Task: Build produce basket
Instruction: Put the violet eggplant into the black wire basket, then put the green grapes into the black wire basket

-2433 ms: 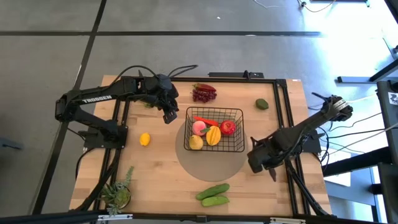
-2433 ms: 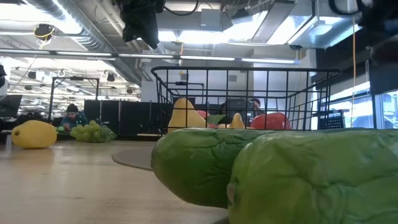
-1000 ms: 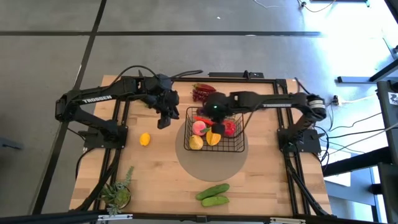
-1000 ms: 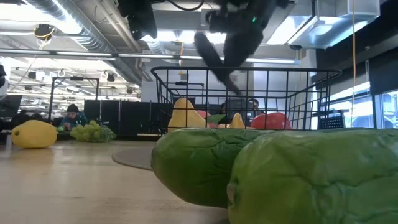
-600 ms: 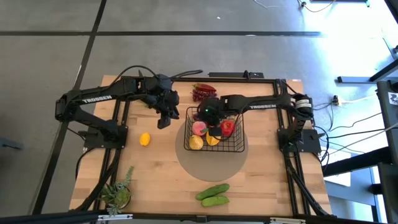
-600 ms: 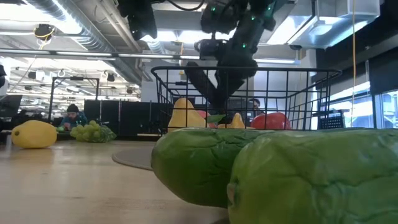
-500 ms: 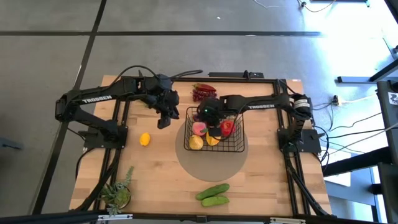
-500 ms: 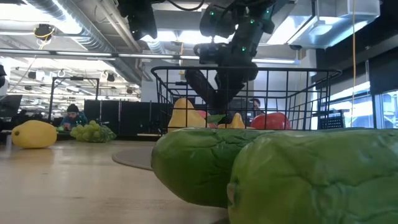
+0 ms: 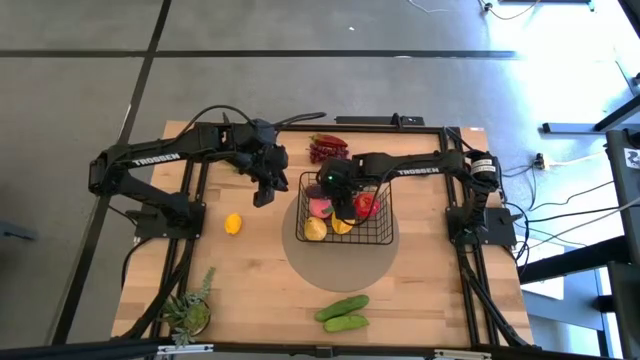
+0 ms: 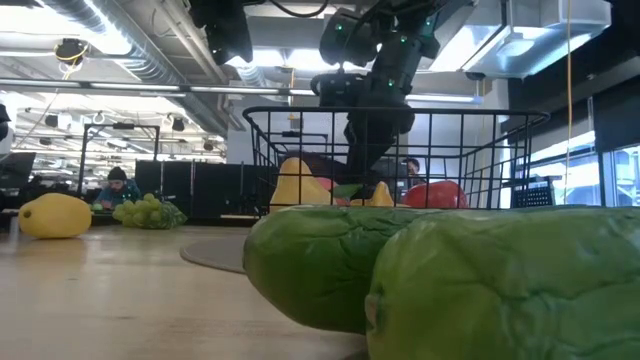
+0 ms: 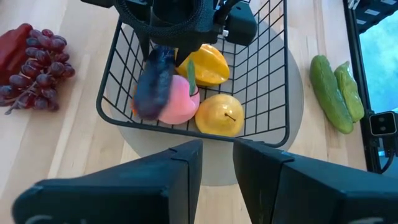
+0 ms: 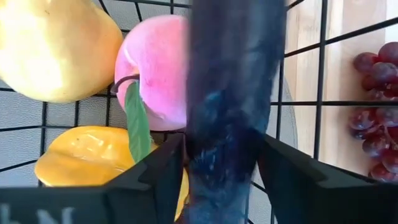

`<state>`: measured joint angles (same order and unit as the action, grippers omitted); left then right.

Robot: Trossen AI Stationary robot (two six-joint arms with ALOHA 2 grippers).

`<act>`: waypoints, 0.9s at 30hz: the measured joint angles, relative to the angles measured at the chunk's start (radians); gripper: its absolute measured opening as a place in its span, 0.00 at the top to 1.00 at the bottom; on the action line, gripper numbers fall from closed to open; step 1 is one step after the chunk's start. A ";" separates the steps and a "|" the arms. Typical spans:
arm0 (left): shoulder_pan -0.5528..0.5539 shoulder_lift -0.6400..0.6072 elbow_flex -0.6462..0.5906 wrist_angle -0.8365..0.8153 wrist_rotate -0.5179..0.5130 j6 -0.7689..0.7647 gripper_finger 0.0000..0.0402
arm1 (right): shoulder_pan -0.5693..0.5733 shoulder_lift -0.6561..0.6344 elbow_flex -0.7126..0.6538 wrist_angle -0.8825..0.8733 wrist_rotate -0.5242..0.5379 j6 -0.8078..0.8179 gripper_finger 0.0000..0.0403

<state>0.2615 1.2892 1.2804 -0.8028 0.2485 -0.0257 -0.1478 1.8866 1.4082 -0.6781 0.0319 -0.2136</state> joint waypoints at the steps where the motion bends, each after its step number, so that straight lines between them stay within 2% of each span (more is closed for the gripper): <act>1: 0.000 0.000 0.000 0.000 0.000 0.000 0.80 | 0.000 0.000 0.000 0.000 0.000 0.001 0.52; 10: 0.000 0.000 0.000 -0.048 -0.008 -0.057 0.80 | 0.000 -0.037 0.001 -0.020 -0.008 0.055 0.51; 16: 0.000 -0.040 0.001 -0.087 -0.109 -0.130 0.80 | 0.001 -0.130 0.003 -0.060 -0.007 0.088 0.51; 22: 0.000 -0.085 0.000 -0.143 -0.226 -0.307 0.80 | 0.001 -0.232 0.004 -0.068 -0.007 0.108 0.51; 27: -0.012 -0.126 -0.001 -0.172 -0.250 -0.402 0.80 | 0.008 -0.327 0.005 -0.082 -0.008 0.103 0.51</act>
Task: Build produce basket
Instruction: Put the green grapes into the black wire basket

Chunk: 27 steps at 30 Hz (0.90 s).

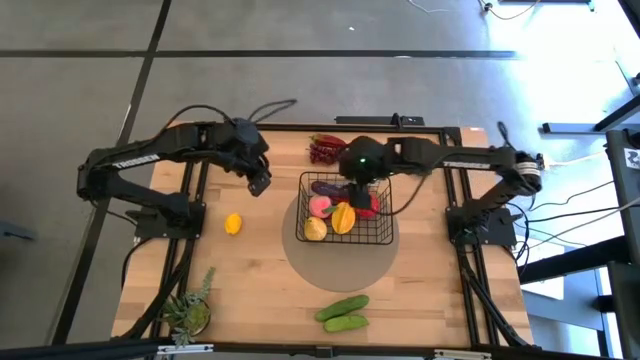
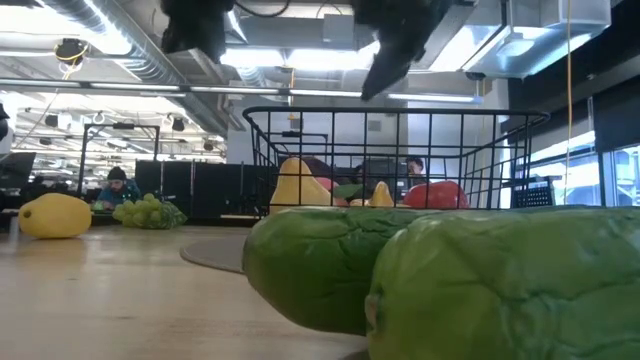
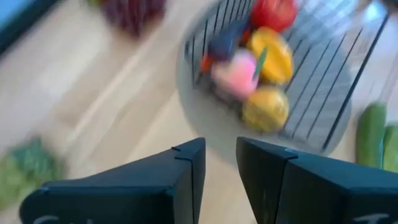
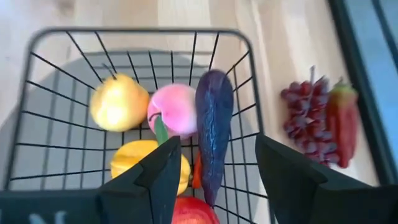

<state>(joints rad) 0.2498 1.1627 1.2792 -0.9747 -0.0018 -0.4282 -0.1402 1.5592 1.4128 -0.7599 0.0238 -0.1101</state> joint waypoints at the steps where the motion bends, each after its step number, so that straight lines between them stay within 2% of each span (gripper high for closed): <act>1: -0.007 -0.005 -0.001 -0.017 -0.003 -0.007 0.80 | 0.000 -0.020 0.000 -0.008 -0.003 -0.007 0.51; 7: -0.042 -0.015 0.001 -0.009 -0.074 -0.051 0.80 | 0.000 -0.118 0.000 -0.084 -0.175 -0.053 0.51; 15: -0.048 -0.014 0.002 -0.013 -0.294 -0.210 0.80 | 0.000 -0.219 0.000 -0.126 -0.182 -0.049 0.51; 18: -0.031 -0.014 0.002 -0.013 -0.355 -0.225 0.80 | 0.001 -0.240 0.000 -0.130 -0.183 -0.049 0.51; 24: 0.014 -0.014 0.002 -0.013 -0.320 -0.226 0.80 | 0.000 -0.258 0.000 -0.179 -0.183 -0.048 0.51; 27: 0.034 -0.014 0.002 -0.013 -0.317 -0.311 0.80 | 0.000 -0.258 0.000 -0.213 -0.183 -0.048 0.51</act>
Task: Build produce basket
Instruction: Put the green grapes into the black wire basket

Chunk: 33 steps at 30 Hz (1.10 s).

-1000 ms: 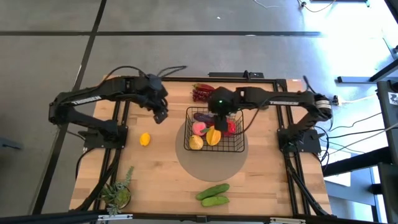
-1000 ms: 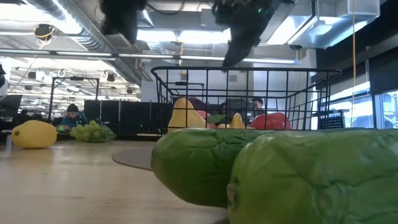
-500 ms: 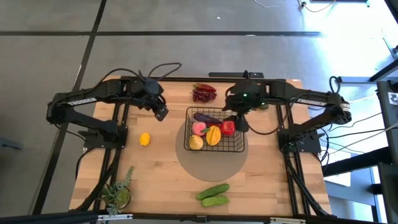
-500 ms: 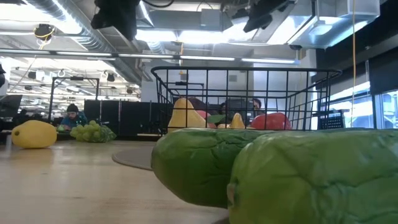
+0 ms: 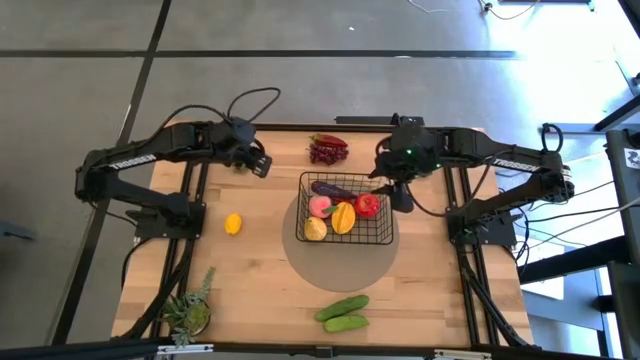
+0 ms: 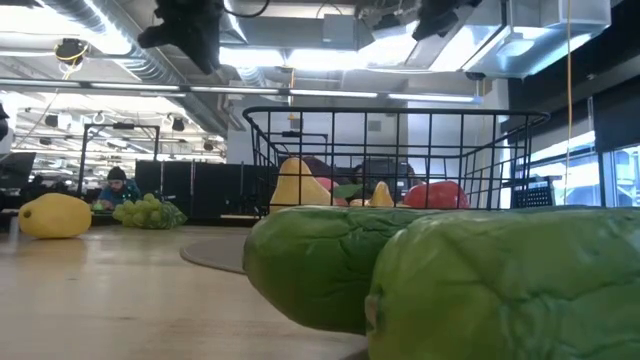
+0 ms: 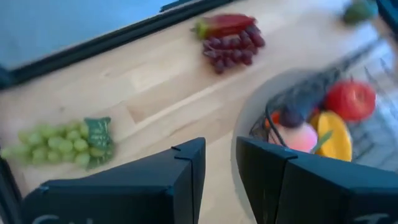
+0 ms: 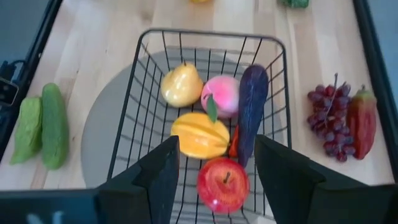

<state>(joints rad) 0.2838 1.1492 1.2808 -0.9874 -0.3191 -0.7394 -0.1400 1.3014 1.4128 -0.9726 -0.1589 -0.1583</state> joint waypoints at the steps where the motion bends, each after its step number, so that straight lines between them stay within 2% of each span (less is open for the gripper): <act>1: 0.013 0.000 0.000 0.000 0.000 -0.039 0.80 | 0.000 0.000 0.000 -0.009 0.000 0.000 0.51; 5: 0.078 0.012 0.000 -0.009 0.001 -0.145 0.80 | 0.000 0.000 0.000 -0.027 0.000 0.000 0.51; 7: 0.124 0.031 0.000 -0.011 0.038 -0.155 0.80 | 0.000 0.000 0.000 -0.033 0.000 0.000 0.51; 13: 0.257 0.098 0.000 -0.026 0.130 -0.028 0.80 | 0.000 0.000 0.000 -0.067 0.000 0.000 0.51; 20: 0.418 0.184 0.000 -0.137 0.192 -0.015 0.80 | 0.000 0.000 0.000 -0.100 0.000 0.000 0.51; 27: 0.480 0.287 0.000 -0.236 0.212 0.210 0.80 | 0.000 0.000 0.000 -0.116 0.000 0.000 0.51; 33: 0.532 0.371 0.000 -0.270 0.206 0.216 0.80 | 0.000 0.000 0.000 -0.118 0.000 0.000 0.51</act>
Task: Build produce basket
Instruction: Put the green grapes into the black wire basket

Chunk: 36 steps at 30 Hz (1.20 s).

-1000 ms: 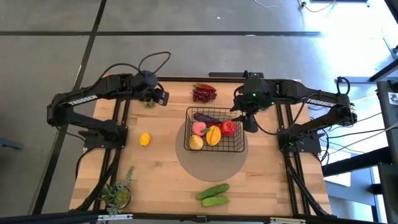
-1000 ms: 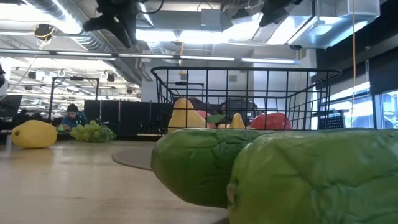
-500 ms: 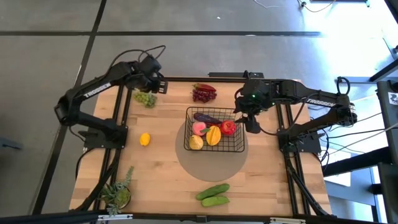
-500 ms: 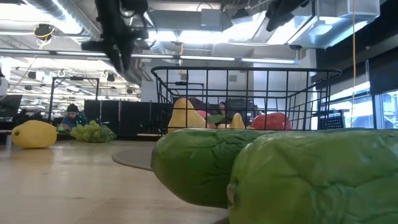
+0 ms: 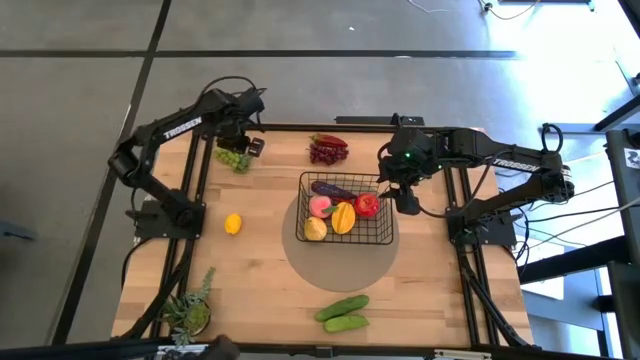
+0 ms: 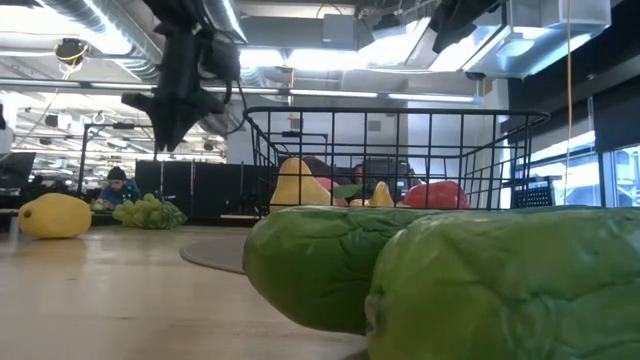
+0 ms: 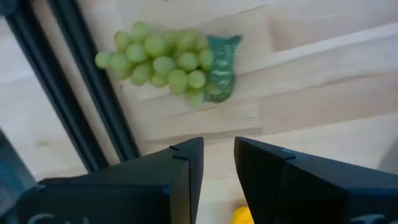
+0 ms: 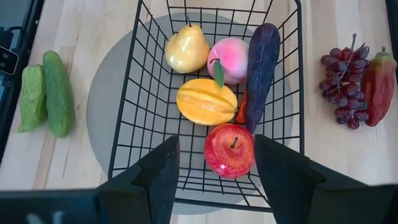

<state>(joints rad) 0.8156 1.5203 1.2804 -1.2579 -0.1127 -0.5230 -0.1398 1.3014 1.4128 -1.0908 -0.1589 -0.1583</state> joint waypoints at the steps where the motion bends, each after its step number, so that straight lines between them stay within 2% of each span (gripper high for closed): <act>1: 0.006 0.016 0.000 -0.004 0.000 -0.011 0.80 | 0.000 0.000 0.000 0.000 0.000 0.001 0.51; 5: 0.028 0.078 0.000 -0.005 0.000 -0.016 0.80 | 0.000 0.000 0.000 0.000 0.000 0.048 0.51; 14: 0.054 0.185 0.000 -0.014 -0.036 0.079 0.80 | 0.000 0.000 0.000 0.000 0.000 0.053 0.51; 19: 0.059 0.202 0.000 -0.014 -0.112 0.089 0.80 | 0.000 0.000 0.000 0.000 0.000 0.053 0.51; 31: 0.080 0.202 0.000 0.008 -0.074 0.089 0.80 | 0.000 0.000 0.000 0.000 0.000 0.053 0.51; 36: 0.079 0.203 -0.036 0.036 -0.050 0.088 0.80 | 0.000 0.000 0.000 0.000 0.000 0.053 0.51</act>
<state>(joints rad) 0.8948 1.7229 1.2448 -1.2223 -0.1632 -0.4347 -0.1398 1.3014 1.4128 -1.0905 -0.1590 -0.1055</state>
